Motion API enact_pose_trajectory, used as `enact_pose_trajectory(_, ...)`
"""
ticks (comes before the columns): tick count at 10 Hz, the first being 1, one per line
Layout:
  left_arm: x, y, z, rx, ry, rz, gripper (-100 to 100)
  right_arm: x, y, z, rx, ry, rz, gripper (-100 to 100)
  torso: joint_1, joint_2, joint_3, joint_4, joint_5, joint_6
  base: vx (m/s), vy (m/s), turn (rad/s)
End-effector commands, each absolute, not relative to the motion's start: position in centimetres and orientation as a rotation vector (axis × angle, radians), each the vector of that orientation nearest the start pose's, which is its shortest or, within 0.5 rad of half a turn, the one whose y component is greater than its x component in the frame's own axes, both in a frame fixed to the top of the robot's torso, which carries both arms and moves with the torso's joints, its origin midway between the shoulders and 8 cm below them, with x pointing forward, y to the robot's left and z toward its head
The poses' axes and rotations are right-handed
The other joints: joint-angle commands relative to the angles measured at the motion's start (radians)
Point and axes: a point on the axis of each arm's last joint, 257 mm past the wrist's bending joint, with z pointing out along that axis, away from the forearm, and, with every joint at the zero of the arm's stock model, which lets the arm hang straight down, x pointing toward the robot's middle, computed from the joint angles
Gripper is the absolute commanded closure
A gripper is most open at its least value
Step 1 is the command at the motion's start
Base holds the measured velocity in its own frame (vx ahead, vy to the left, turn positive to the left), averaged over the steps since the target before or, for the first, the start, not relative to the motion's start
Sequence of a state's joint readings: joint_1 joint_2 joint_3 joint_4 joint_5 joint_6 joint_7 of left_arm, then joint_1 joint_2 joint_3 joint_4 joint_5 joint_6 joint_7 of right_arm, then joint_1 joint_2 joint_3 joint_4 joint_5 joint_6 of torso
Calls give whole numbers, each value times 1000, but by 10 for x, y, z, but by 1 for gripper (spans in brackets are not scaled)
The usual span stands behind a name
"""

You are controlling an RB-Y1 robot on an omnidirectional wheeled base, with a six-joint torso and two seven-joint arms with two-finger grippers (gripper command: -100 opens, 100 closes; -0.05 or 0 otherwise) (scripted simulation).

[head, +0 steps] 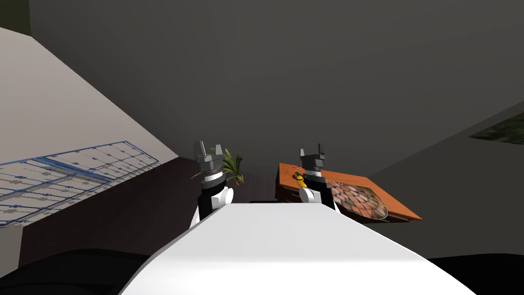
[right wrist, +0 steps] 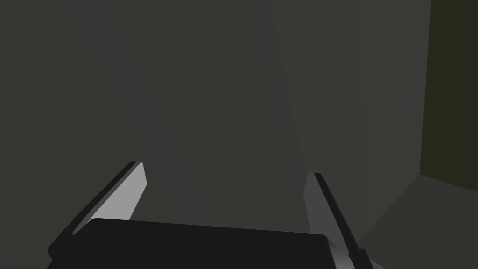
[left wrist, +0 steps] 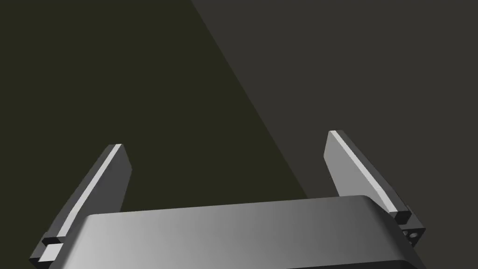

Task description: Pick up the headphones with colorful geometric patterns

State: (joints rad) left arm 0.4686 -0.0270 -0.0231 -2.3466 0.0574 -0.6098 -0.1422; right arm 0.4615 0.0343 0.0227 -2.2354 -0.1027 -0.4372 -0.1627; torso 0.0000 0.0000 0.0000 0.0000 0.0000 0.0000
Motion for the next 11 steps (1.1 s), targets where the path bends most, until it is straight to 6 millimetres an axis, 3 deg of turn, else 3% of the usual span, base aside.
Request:
enact_pose_trajectory(1,308,274,81,-509,438,-1273,0,369,-276,4,836,561,1532,-100,0,0,0,0,0,0,-25,-3,40)
enact_pose_trajectory(5,308,274,81,-509,438,-1273,0,388,-237,-7,691,752,1488,-100,0,5,3,1,0,0,-73,1,91)
enact_pose_trajectory(9,308,274,81,-509,438,-1274,0,414,-188,-41,498,983,1383,-100,0,6,3,1,0,0,-95,1,136)
enact_pose_trajectory(10,308,274,81,-509,438,-1274,0,414,-187,-41,490,988,1376,-100,0,6,3,1,0,0,-59,11,20)
enact_pose_trajectory(11,308,274,81,-509,438,-1273,0,420,-175,-54,433,1051,1335,-100,0,4,3,1,0,0,-43,13,47)
